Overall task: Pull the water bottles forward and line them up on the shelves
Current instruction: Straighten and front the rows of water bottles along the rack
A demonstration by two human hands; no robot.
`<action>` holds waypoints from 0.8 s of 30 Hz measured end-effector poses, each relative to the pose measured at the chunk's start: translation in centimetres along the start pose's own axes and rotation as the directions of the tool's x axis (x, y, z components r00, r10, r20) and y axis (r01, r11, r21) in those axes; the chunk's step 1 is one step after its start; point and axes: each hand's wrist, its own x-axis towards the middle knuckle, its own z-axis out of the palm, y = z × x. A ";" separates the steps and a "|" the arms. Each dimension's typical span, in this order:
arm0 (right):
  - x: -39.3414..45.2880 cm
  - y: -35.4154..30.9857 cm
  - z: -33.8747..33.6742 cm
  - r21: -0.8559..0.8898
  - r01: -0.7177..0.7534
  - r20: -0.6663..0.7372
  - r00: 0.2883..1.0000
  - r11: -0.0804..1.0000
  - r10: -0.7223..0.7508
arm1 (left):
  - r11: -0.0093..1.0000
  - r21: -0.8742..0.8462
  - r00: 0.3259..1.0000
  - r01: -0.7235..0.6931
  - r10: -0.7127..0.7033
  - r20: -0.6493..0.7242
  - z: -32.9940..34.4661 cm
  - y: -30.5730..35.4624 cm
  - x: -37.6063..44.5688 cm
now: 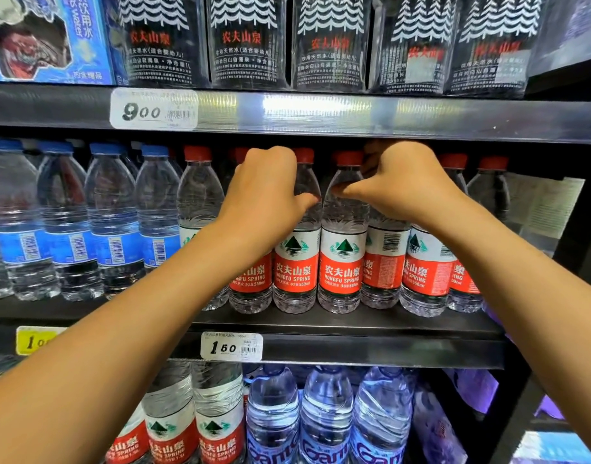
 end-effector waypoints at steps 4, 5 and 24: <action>-0.5 -0.1 0.0 -0.004 -0.017 -0.030 0.999 1.000 0.017 | 1.000 0.016 1.000 -0.009 0.009 -0.015 0.2 0.0 -0.5; -0.7 -0.1 0.0 0.001 -0.021 -0.040 0.999 1.000 0.021 | 1.000 0.008 1.000 -0.007 0.007 -0.023 0.2 0.0 -0.8; -5.7 8.1 -2.4 0.074 -0.055 -0.431 0.898 0.996 0.082 | 0.944 -0.039 0.942 -0.327 0.322 -0.098 3.5 9.5 0.5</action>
